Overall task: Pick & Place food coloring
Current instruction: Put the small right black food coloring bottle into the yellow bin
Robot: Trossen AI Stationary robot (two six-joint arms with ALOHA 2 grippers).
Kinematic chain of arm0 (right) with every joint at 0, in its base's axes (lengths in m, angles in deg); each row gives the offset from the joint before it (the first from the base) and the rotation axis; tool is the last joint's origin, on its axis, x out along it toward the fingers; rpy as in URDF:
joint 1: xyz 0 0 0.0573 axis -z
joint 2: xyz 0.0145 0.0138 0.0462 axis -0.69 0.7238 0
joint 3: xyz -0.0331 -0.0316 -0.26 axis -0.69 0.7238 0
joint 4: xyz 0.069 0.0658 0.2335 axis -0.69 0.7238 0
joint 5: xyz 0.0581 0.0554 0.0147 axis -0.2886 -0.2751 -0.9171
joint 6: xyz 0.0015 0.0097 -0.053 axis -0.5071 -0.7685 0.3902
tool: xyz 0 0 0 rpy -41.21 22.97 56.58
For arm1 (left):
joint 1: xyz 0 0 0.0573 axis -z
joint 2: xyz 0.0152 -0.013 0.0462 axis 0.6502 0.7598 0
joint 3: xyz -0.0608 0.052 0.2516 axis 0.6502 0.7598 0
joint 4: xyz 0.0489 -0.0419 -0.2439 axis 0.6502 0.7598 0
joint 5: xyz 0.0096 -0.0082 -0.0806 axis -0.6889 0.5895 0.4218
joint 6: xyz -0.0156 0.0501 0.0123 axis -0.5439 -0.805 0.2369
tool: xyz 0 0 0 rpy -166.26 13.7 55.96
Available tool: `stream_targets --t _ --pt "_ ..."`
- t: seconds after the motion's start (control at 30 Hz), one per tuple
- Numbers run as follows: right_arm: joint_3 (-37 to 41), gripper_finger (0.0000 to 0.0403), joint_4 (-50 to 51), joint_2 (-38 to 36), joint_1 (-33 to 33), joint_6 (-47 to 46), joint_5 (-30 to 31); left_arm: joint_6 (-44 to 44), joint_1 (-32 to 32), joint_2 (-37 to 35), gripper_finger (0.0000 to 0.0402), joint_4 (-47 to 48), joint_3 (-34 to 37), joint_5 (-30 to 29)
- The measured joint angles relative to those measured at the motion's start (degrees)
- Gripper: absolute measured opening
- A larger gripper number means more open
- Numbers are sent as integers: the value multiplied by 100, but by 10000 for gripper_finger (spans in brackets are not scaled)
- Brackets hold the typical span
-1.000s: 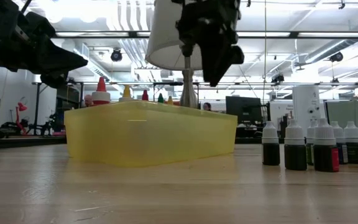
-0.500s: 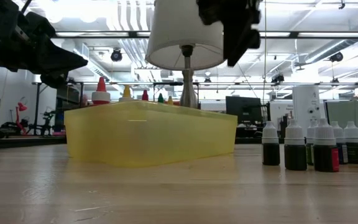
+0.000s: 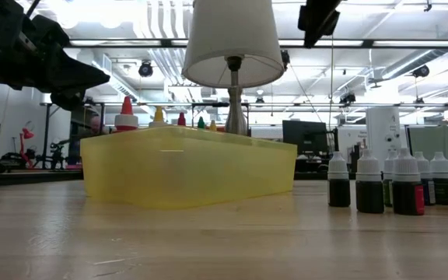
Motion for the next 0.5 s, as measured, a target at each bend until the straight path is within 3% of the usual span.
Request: stream_targets --t 0.5 --pt "299 136 279 -505 -220 1695 -361 0 0 0 0 -2 0 2"
